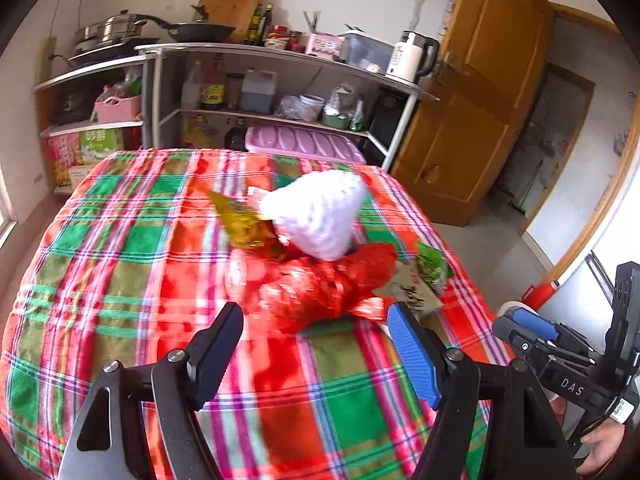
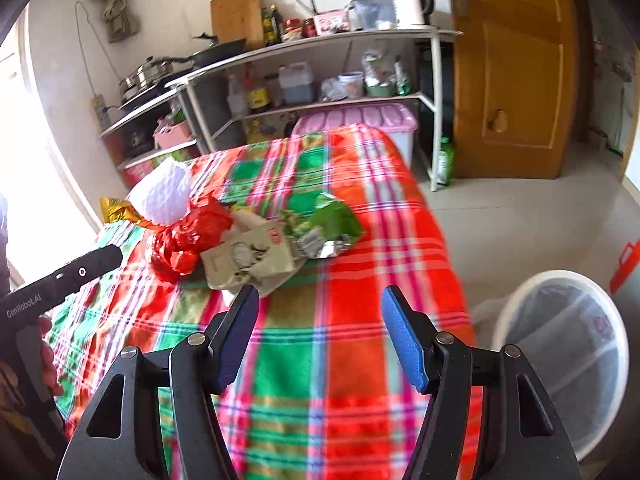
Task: Collect trash
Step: 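Move both tools back over the table toward the remaining trash, then grasp the beige snack pouch with the right tool while the left tool grasps the red bag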
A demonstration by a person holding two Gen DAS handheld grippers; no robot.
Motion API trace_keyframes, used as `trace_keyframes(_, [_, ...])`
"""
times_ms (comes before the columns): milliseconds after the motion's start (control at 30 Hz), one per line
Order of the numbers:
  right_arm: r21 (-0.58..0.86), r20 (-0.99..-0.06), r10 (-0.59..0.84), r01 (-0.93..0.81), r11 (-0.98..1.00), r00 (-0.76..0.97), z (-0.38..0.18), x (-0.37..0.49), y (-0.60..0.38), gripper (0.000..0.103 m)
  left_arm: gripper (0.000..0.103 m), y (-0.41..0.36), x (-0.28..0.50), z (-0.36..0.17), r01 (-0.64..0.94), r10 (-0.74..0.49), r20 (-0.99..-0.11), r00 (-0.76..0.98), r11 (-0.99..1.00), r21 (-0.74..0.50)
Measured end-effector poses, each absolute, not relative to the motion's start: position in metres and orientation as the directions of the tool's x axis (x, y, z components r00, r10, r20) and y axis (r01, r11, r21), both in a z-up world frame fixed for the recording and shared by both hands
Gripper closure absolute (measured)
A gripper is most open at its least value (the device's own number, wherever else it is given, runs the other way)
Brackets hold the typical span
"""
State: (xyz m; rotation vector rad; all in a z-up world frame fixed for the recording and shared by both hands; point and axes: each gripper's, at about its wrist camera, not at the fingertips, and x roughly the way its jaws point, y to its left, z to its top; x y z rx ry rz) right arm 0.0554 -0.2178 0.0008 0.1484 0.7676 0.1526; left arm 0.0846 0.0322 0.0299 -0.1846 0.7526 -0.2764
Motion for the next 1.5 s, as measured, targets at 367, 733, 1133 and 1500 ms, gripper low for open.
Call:
trace_keyframes(367, [0.265, -0.711, 0.254, -0.085, 0.961, 0.655, -0.021, 0.1, -0.189, 0.039, 0.028, 0.052, 0.112, 0.006, 0.198, -0.347, -0.678, 0.648, 0.936, -0.29])
trace_keyframes(733, [0.258, -0.758, 0.218, -0.025, 0.966, 0.615, -0.037, 0.131, -0.183, 0.039, 0.028, 0.016, 0.141, -0.006, 0.314, -0.366, -0.705, 0.608, 0.926, -0.21])
trace_keyframes(1133, [0.22, -0.745, 0.214, -0.07, 0.973, 0.632, -0.035, 0.131, -0.172, 0.063, 0.037, 0.006, 0.147, -0.009, 0.334, -0.375, -0.711, 0.595, 0.92, -0.206])
trace_keyframes(1500, [0.268, -0.721, 0.264, -0.093, 0.959, 0.641, -0.031, 0.123, -0.181, 0.089, 0.047, 0.009, 0.136, -0.005, 0.337, -0.379, -0.699, 0.606, 0.919, -0.206])
